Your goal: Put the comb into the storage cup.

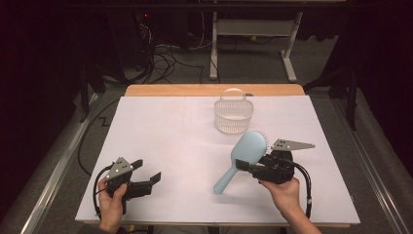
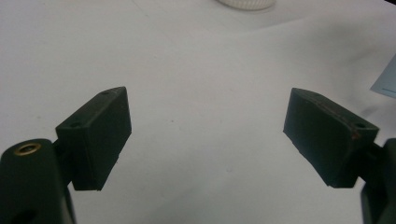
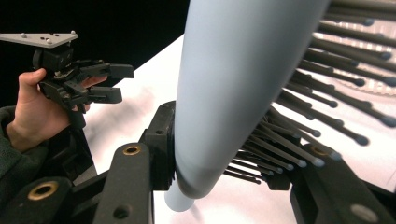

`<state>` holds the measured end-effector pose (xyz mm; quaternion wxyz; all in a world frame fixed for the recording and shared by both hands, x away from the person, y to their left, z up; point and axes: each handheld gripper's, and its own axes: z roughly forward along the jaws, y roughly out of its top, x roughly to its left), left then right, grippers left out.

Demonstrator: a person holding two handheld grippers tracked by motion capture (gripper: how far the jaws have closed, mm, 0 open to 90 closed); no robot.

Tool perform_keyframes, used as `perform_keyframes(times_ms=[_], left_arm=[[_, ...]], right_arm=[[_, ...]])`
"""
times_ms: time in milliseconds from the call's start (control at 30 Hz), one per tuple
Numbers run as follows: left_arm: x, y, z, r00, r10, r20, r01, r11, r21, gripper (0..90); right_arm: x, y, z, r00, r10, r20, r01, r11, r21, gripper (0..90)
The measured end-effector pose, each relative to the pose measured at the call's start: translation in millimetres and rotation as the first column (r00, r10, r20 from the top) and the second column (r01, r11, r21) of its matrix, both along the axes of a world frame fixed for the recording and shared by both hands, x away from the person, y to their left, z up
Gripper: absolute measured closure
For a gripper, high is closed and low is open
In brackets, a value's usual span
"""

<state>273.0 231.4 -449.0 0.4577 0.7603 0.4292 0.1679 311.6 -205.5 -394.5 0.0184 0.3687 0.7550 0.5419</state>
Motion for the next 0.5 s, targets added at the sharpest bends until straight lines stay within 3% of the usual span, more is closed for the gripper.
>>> perform_keyframes(times_ms=[200,300,500], left_arm=[[-0.4,1.5,-4.0,0.9995,-0.001,0.030,0.000,0.9998,0.017,16.1],[1.0,4.1,-5.8,0.9994,0.004,0.035,-0.004,0.9999,-0.012,16.1],[1.5,4.9,-6.6,0.9990,0.010,0.044,-0.009,0.9997,-0.025,16.0]], right_arm=[[3.5,-1.4,2.3,1.0000,-0.005,0.001,0.005,1.0000,0.001,56.3],[5.7,-3.7,7.0,0.9999,-0.011,0.009,0.011,0.9999,-0.008,56.3],[11.1,-8.7,17.4,0.9995,-0.023,0.021,0.023,0.9996,-0.016,56.2]])
